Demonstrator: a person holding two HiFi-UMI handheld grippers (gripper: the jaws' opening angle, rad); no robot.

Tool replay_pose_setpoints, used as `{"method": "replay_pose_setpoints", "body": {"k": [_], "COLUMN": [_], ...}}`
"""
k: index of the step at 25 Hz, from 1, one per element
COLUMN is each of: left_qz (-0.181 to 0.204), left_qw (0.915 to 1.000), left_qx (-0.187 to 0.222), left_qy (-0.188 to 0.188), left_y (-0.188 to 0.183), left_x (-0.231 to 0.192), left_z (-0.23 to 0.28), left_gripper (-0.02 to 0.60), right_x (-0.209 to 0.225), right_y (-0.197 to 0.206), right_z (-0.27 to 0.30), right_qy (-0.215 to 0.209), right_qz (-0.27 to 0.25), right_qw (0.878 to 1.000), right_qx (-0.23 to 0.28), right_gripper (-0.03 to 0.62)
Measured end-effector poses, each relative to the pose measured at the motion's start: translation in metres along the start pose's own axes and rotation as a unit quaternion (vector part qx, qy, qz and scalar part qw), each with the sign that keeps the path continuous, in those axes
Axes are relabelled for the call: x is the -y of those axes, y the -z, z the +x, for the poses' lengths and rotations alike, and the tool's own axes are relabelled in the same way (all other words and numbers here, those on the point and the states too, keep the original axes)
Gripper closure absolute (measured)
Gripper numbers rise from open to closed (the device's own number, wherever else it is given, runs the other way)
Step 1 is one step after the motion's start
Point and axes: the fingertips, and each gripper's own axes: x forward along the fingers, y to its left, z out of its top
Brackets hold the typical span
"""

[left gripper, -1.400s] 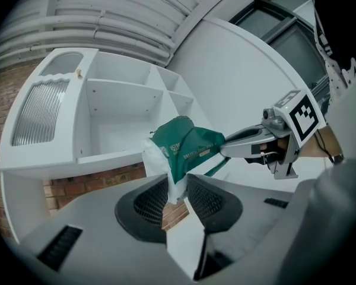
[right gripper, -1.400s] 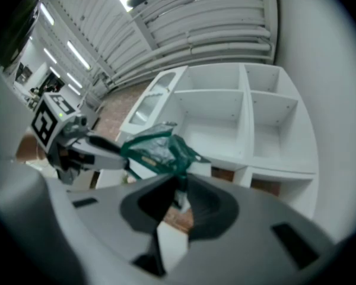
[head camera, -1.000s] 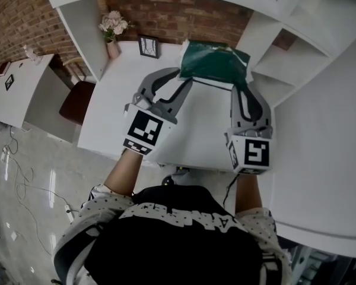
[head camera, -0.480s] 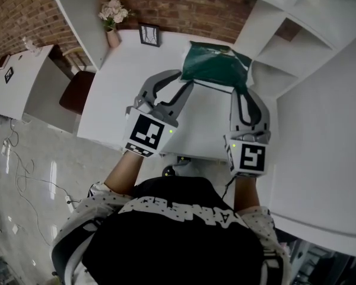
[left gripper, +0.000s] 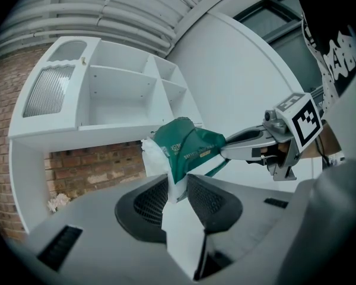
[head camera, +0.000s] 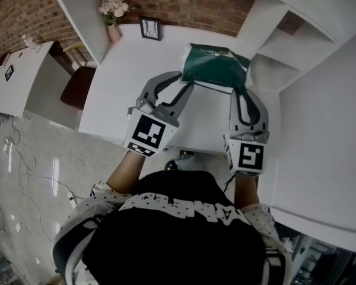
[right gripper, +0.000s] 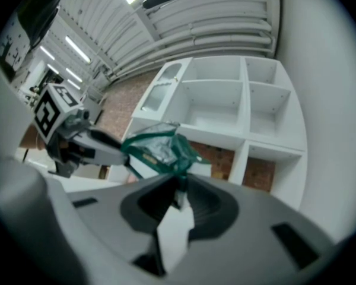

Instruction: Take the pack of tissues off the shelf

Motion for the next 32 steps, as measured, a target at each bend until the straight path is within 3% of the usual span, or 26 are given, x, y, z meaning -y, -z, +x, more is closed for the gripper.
{"method": "replay_pose_setpoints", "body": {"k": [32], "left_qz": [0.003], "left_qw": [1.0000], "left_qx": [0.002], "left_qy": [-0.004], "left_y": [0.0006], "left_x": [-0.0044], "left_z": [-0.0089], "left_gripper": [0.453], "right_x": [-0.0092], "right_y": [-0.0034], "right_z": [0.0003], "right_qy": [0.001], "right_qz": [-0.002], "right_qw": [1.000], "right_qx": [0.000], "right_gripper": [0.513]}}
